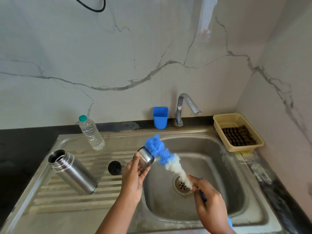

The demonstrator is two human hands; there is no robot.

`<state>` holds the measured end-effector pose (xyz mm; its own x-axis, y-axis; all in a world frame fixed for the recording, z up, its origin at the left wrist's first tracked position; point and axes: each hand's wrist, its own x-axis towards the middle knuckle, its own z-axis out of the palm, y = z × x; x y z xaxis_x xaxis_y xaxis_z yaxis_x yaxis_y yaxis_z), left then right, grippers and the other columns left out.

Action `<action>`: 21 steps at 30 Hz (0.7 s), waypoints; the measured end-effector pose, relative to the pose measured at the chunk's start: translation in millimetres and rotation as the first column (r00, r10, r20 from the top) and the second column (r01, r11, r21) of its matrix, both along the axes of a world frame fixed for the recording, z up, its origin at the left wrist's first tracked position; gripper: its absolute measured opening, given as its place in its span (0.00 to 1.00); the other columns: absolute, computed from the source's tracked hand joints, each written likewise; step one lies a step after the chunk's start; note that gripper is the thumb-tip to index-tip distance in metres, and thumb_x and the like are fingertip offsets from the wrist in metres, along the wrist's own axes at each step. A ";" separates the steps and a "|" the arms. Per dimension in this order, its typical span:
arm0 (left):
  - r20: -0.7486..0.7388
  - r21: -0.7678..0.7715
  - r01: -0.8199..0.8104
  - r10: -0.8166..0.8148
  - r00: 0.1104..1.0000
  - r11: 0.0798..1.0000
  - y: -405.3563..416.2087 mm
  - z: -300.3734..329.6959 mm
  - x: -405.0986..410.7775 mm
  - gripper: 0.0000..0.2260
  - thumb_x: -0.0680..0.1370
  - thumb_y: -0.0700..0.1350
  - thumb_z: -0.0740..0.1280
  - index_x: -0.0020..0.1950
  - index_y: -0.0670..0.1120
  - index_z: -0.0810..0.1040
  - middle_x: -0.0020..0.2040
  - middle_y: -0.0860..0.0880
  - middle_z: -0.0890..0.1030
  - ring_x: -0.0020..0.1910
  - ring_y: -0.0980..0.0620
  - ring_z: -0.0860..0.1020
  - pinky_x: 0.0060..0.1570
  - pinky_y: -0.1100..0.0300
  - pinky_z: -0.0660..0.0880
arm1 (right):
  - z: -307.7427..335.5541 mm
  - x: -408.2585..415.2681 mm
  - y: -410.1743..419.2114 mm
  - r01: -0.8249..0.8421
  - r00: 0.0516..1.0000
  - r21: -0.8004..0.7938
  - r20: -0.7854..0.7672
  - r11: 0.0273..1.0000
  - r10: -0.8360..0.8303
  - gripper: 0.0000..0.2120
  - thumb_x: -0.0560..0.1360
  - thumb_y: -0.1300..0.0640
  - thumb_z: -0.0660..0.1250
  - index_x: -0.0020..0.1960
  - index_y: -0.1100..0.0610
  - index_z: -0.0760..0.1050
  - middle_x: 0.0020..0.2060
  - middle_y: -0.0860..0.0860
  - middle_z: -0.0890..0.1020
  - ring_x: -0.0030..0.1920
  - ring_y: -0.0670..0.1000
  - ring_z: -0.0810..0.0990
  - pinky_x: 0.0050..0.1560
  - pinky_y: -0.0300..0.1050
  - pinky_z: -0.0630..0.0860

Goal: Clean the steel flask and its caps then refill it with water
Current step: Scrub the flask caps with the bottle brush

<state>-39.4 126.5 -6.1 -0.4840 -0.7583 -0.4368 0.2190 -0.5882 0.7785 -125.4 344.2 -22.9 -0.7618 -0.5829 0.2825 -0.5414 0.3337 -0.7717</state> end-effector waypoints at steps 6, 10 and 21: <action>-0.073 0.062 -0.036 0.041 0.997 0.997 15.2 -1.0 -11.2 0.11 0.78 0.48 0.69 0.52 0.41 0.78 0.49 0.40 0.83 0.50 0.45 0.84 0.48 0.55 0.80 | -8.3 -5.0 19.5 0.014 0.997 -0.069 -0.070 0.998 -0.019 0.28 0.73 0.69 0.65 0.61 0.38 0.78 0.49 0.40 0.82 0.41 0.47 0.82 0.40 0.39 0.78; -0.075 0.024 -0.038 0.040 0.996 0.999 26.1 -2.1 -12.9 0.05 0.80 0.43 0.67 0.51 0.41 0.77 0.45 0.42 0.80 0.44 0.49 0.81 0.46 0.56 0.80 | -13.1 1.0 31.1 -0.043 0.985 -0.057 -0.170 0.997 0.033 0.26 0.71 0.66 0.63 0.61 0.39 0.77 0.46 0.39 0.79 0.35 0.44 0.77 0.35 0.34 0.75; -0.195 0.079 -0.049 0.064 0.979 0.996 41.4 11.0 -10.8 0.07 0.79 0.48 0.65 0.46 0.45 0.76 0.41 0.45 0.80 0.45 0.49 0.82 0.56 0.52 0.77 | -21.9 2.6 47.6 -0.022 0.992 -0.085 -0.126 0.996 0.011 0.25 0.72 0.66 0.61 0.59 0.41 0.79 0.42 0.42 0.78 0.30 0.47 0.71 0.33 0.33 0.72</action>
<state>-50.2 167.9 4.8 -0.5233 -0.7565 -0.3923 0.3982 -0.6241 0.6722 -122.8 391.8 -44.8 -0.7077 -0.5645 0.4248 -0.6406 0.2593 -0.7227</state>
